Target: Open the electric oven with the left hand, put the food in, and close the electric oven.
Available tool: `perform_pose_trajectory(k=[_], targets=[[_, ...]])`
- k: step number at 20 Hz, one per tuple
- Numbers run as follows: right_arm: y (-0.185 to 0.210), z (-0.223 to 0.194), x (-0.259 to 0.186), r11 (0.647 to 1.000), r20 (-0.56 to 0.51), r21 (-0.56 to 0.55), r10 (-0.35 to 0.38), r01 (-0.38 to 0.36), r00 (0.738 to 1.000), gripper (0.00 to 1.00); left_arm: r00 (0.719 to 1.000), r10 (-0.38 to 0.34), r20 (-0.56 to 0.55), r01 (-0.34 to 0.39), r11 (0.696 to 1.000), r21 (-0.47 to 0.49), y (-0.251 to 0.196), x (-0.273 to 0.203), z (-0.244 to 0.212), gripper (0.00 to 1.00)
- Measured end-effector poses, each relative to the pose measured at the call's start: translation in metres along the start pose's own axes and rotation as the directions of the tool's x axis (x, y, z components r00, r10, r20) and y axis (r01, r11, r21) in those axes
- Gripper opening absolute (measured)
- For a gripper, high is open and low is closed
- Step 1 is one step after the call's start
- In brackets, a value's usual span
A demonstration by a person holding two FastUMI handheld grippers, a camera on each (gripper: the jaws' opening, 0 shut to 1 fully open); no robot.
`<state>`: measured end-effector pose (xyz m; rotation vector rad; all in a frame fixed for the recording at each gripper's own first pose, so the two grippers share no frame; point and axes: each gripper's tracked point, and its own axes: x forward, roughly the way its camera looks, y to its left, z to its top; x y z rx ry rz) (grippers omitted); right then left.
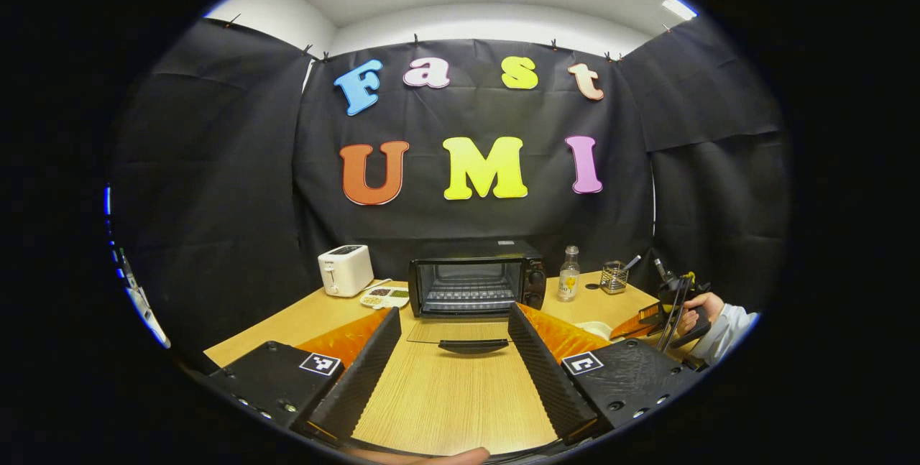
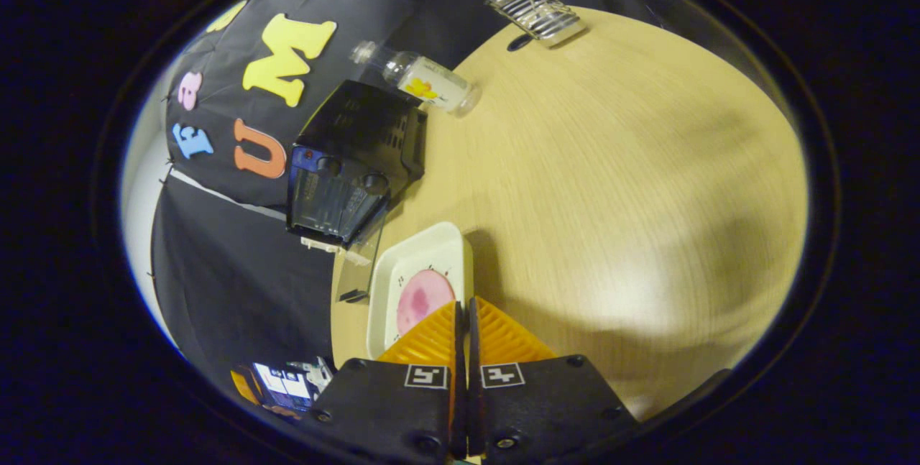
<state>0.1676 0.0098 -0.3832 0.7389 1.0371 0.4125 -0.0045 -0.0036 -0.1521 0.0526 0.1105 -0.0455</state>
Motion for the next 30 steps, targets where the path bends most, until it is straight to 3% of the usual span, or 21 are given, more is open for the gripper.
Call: perform_pose_trajectory(k=[7, 12, 19, 23, 27, 30], targets=[[0.096, -0.026, 0.004, 0.995, -0.005, -0.086, 0.052, -0.052, 0.999, 0.04, 1.0, 0.004, -0.001, -0.004, 1.0, 0.0, 0.017, -0.011, -0.007, 0.96], [0.148, -0.04, 0.043, 0.995, 0.032, -0.103, 0.003, 0.0, 0.999, 0.04, 0.999, 0.021, 0.031, -0.02, 1.0, -0.023, 0.039, -0.02, 0.002, 0.96], [0.186, -0.024, 0.117, 0.994, 0.169, 0.106, -0.056, 0.038, 0.984, 0.04, 0.996, 0.062, 0.062, -0.063, 0.998, 0.008, 0.07, -0.013, 0.011, 0.96], [0.191, 0.007, 0.161, 0.981, 0.307, 0.18, -0.125, 0.071, 0.944, 0.04, 0.992, 0.096, 0.079, -0.099, 0.995, 0.032, 0.09, 0.005, 0.003, 0.96], [0.193, 0.042, 0.19, 0.965, 0.451, 0.25, -0.191, 0.082, 0.872, 0.04, 0.992, 0.108, 0.072, -0.109, 0.994, 0.003, 0.103, 0.025, -0.003, 0.96], [0.202, 0.071, 0.216, 0.963, 0.528, 0.262, -0.191, 0.055, 0.827, 0.04, 0.985, 0.15, 0.085, -0.15, 0.989, -0.012, 0.126, 0.034, 0.0, 0.96]])
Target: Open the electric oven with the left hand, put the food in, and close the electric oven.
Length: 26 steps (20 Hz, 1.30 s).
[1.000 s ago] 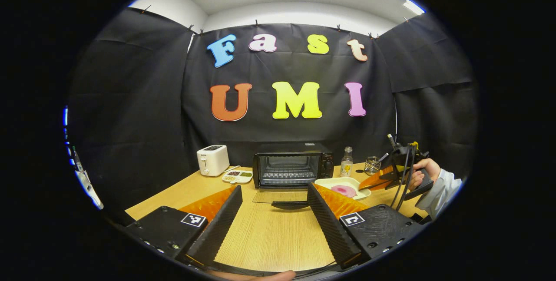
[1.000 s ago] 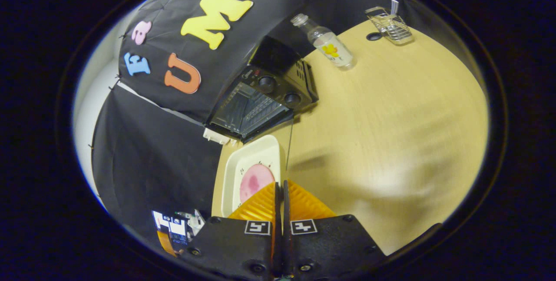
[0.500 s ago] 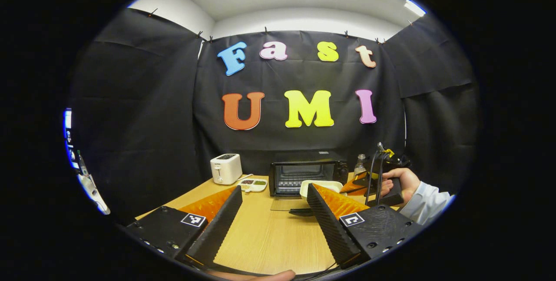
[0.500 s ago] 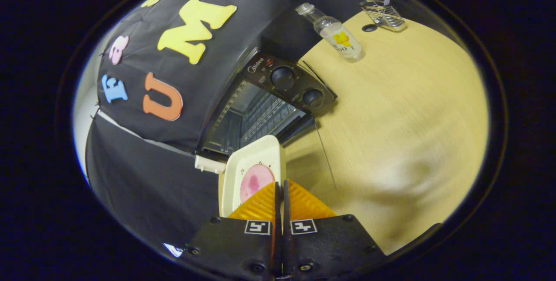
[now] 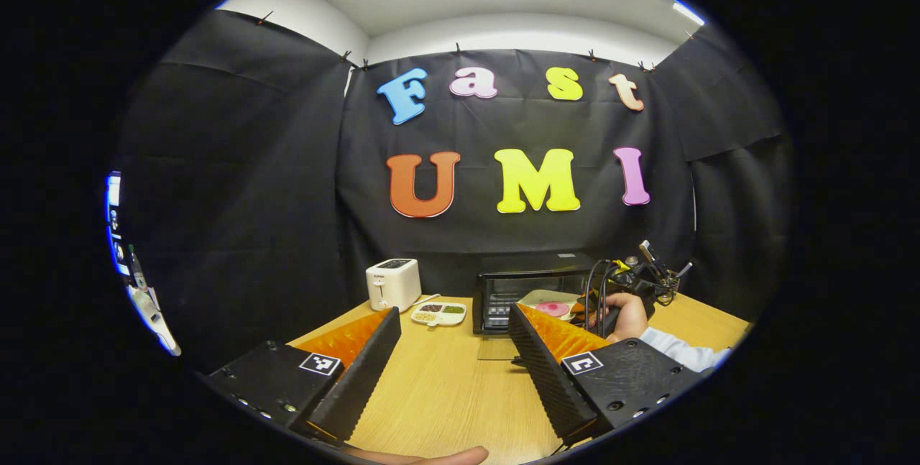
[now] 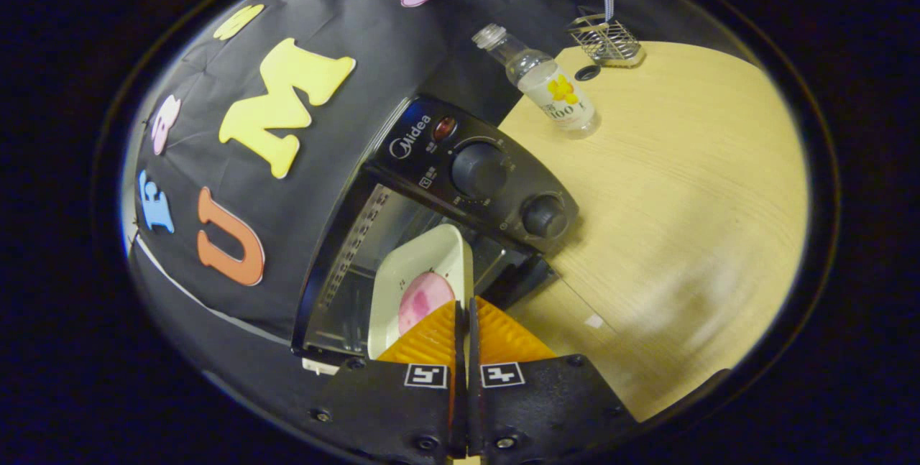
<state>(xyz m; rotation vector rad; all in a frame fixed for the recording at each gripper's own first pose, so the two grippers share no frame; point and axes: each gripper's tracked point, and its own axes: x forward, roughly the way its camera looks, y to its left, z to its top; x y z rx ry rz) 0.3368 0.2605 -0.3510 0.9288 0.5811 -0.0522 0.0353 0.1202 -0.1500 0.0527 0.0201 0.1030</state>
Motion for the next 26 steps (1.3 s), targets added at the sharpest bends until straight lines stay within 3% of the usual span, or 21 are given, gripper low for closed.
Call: perform_pose_trajectory(k=[6, 10, 14, 18, 19, 20, 22, 25, 26], targets=[[0.019, 0.018, 0.052, 0.999, 0.116, -0.014, 0.033, -0.032, 0.993, 0.04, 0.999, 0.022, -0.034, -0.022, 1.0, 0.004, 0.013, 0.025, -0.021, 0.96], [0.024, 0.01, 0.066, 0.998, 0.121, -0.031, 0.05, -0.047, 0.991, 0.04, 0.997, 0.036, -0.069, -0.035, 0.999, 0.022, 0.016, 0.035, -0.036, 0.96], [0.019, 0.011, 0.062, 0.996, 0.155, -0.072, 0.058, -0.047, 0.986, 0.13, 0.996, 0.027, -0.088, -0.027, 1.0, 0.001, 0.012, 0.039, -0.041, 0.96], [0.023, 0.012, 0.034, 0.98, 0.194, -0.185, 0.111, -0.075, 0.975, 0.39, 0.994, 0.04, -0.103, -0.041, 0.999, -0.003, 0.015, 0.038, -0.039, 0.96], [0.02, 0.012, 0.027, 0.978, 0.192, -0.197, 0.111, -0.073, 0.975, 0.59, 0.994, 0.042, -0.102, -0.044, 0.999, -0.022, 0.015, 0.037, -0.038, 0.96], [0.018, 0.011, 0.019, 0.972, 0.181, -0.22, 0.119, -0.078, 0.976, 0.64, 0.994, 0.03, -0.103, -0.034, 0.999, -0.038, 0.012, 0.036, -0.036, 0.96], [0.013, 0.015, -0.003, 0.953, 0.2, -0.295, 0.127, -0.064, 0.972, 0.91, 0.994, -0.003, -0.109, -0.004, 0.998, -0.067, 0.006, 0.039, -0.039, 0.96], [0.012, 0.02, -0.044, 0.896, 0.216, -0.438, 0.179, -0.069, 0.96, 0.94, 0.991, -0.013, -0.136, 0.002, 0.997, -0.082, 0.006, 0.042, -0.046, 0.96], [0.014, 0.021, -0.059, 0.87, 0.214, -0.488, 0.203, -0.075, 0.955, 1.0, 0.989, -0.015, -0.147, 0.002, 0.996, -0.084, 0.005, 0.043, -0.049, 0.95]])
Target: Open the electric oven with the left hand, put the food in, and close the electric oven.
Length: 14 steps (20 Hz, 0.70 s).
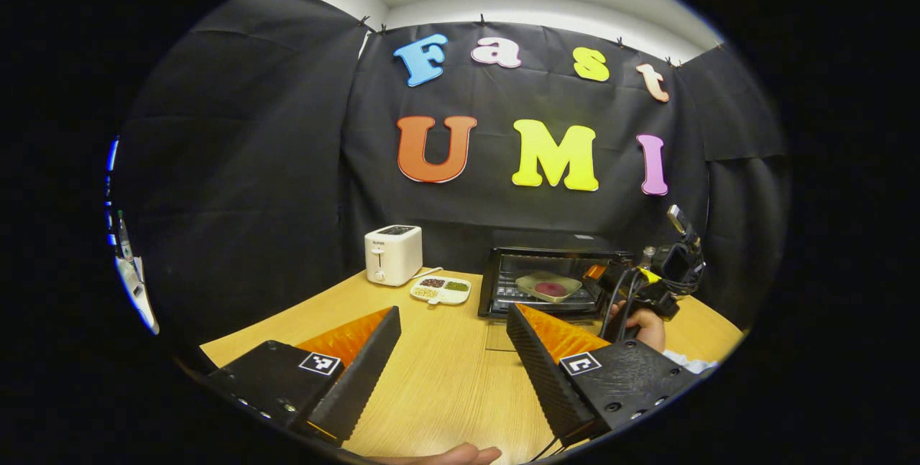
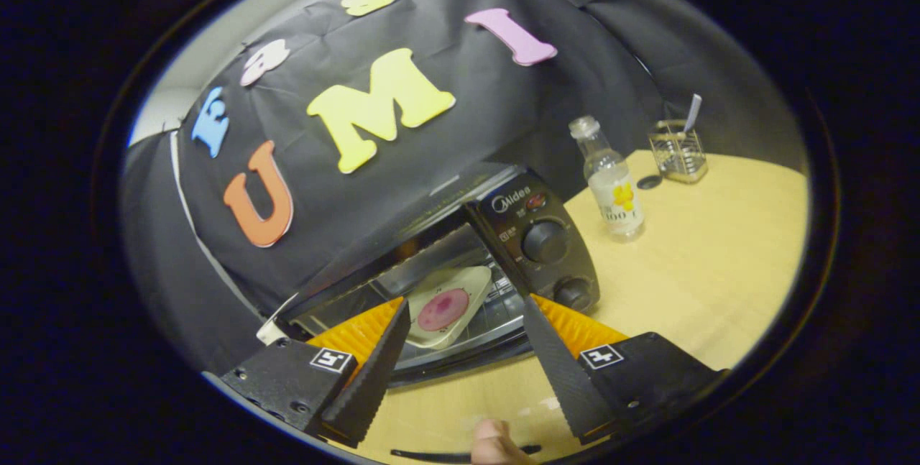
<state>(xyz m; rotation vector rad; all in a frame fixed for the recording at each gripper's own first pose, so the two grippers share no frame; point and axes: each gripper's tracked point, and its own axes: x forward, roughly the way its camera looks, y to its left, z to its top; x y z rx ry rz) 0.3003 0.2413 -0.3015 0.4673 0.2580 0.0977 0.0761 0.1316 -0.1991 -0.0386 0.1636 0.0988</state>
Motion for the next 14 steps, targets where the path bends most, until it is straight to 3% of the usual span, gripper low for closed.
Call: perform_pose_trajectory(k=[4, 6, 7, 9, 11, 14], targets=[[0.0, 0.04, -0.063, 0.984, 0.068, -0.177, 0.039, -0.026, 0.997, 1.0, 0.998, -0.037, -0.054, 0.036, 0.999, -0.022, -0.017, 0.007, -0.018, 0.95], [0.001, 0.065, -0.093, 0.972, 0.102, -0.234, 0.062, -0.036, 0.993, 0.94, 0.993, -0.071, -0.092, 0.069, 0.997, -0.026, -0.033, 0.014, -0.031, 0.95], [0.0, 0.08, -0.109, 0.964, 0.119, -0.262, 0.065, -0.031, 0.991, 1.0, 0.99, -0.088, -0.111, 0.086, 0.996, -0.023, -0.043, 0.018, -0.038, 0.95], [-0.007, 0.107, -0.135, 0.946, 0.144, -0.324, 0.065, -0.015, 0.987, 1.0, 0.982, -0.119, -0.145, 0.119, 0.993, -0.013, -0.059, 0.028, -0.052, 0.95], [-0.011, 0.133, -0.161, 0.927, 0.17, -0.374, 0.078, -0.009, 0.982, 0.96, 0.967, -0.152, -0.204, 0.152, 0.988, -0.013, -0.08, 0.037, -0.074, 0.95], [-0.02, 0.17, -0.192, 0.912, 0.209, -0.41, 0.091, 0.003, 0.974, 1.0, 0.939, -0.193, -0.286, 0.199, 0.98, -0.011, -0.112, 0.054, -0.108, 0.96]])
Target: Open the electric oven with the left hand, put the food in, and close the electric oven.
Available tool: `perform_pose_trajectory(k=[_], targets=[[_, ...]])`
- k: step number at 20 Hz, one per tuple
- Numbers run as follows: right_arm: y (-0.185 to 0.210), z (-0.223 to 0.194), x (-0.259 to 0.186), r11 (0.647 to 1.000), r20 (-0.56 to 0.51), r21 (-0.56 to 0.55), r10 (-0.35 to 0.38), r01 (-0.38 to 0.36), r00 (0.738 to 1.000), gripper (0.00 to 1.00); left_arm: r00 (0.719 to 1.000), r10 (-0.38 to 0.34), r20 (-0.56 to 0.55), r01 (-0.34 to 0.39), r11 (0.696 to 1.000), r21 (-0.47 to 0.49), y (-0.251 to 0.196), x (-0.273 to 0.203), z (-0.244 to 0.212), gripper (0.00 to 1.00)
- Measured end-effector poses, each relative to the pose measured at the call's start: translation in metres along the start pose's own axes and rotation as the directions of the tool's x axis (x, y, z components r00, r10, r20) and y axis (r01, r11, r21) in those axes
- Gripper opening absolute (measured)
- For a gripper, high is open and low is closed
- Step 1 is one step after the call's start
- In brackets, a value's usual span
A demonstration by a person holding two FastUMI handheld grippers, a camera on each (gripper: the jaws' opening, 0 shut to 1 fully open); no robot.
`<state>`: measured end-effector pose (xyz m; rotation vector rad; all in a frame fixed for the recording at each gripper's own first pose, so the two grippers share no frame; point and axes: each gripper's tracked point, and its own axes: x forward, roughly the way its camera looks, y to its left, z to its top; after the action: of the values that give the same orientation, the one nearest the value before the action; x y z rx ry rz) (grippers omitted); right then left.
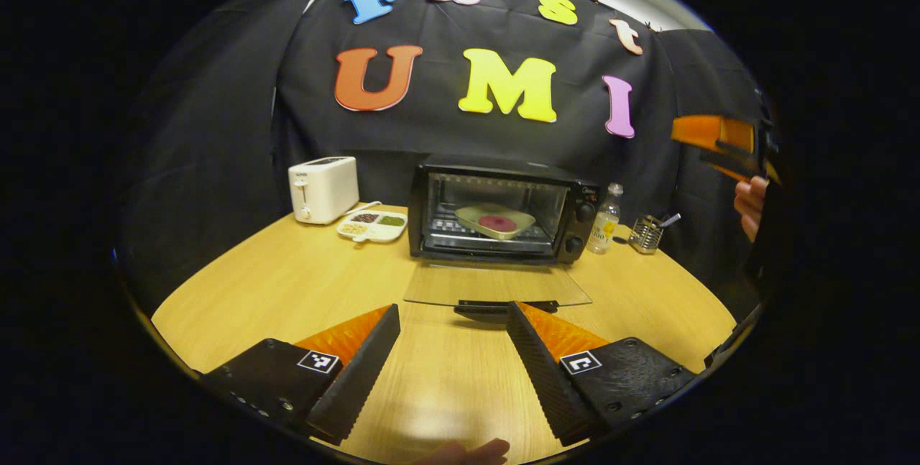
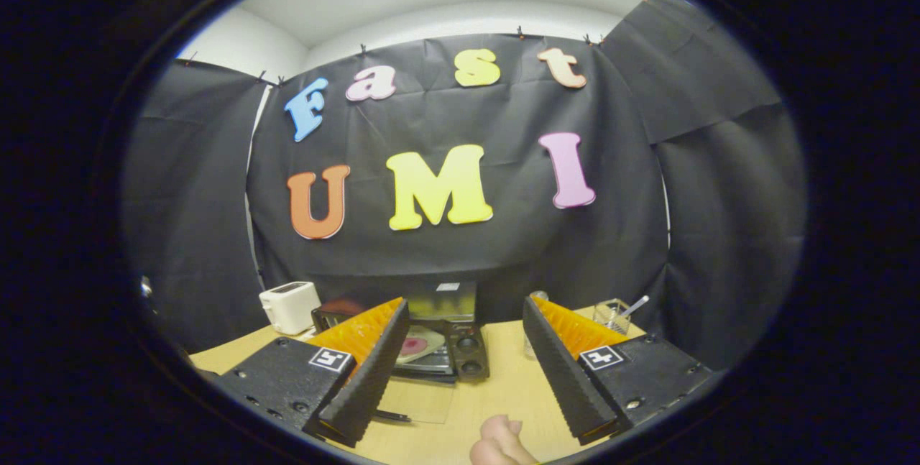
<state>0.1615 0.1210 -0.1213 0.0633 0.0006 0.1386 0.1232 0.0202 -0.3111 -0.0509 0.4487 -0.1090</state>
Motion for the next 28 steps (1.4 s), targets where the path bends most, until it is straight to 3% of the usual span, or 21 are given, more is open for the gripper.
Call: perform_pose_trajectory(k=[2, 3, 6, 9, 11, 16, 20, 28], targets=[[-0.01, 0.017, -0.014, 1.0, 0.024, -0.007, 0.002, -0.001, 1.0, 0.96, 0.999, -0.02, -0.039, 0.02, 1.0, -0.006, -0.014, 0.019, -0.012, 0.96], [-0.017, 0.024, -0.019, 1.0, 0.042, -0.018, 0.001, -0.001, 0.999, 1.0, 0.998, -0.031, -0.055, 0.031, 0.999, -0.007, -0.02, 0.026, -0.017, 0.96], [-0.037, 0.037, -0.037, 0.997, 0.067, -0.071, -0.034, 0.039, 0.997, 1.0, 0.993, -0.049, -0.108, 0.048, 0.999, -0.008, -0.033, 0.049, -0.034, 0.96], [-0.045, 0.05, -0.052, 0.996, 0.085, -0.078, -0.026, 0.032, 0.996, 1.0, 0.987, -0.062, -0.145, 0.063, 0.998, 0.004, -0.045, 0.065, -0.043, 0.96], [-0.051, 0.052, -0.056, 0.997, 0.075, -0.075, -0.017, 0.023, 0.997, 0.96, 0.986, -0.057, -0.158, 0.063, 0.998, 0.029, -0.049, 0.074, -0.047, 0.96], [-0.06, 0.053, -0.066, 0.998, 0.062, -0.063, 0.01, -0.007, 0.998, 1.0, 0.979, -0.049, -0.2, 0.059, 0.997, 0.046, -0.056, 0.093, -0.055, 0.96], [-0.061, 0.053, -0.072, 0.998, 0.061, -0.056, 0.02, -0.017, 0.998, 1.0, 0.969, 0.017, -0.246, -0.003, 0.998, 0.057, -0.043, 0.104, -0.058, 0.95], [-0.068, 0.062, -0.086, 0.997, 0.062, -0.082, -0.007, 0.012, 0.998, 1.0, 0.968, 0.028, -0.249, -0.007, 0.997, 0.082, -0.046, 0.106, -0.048, 0.94]])
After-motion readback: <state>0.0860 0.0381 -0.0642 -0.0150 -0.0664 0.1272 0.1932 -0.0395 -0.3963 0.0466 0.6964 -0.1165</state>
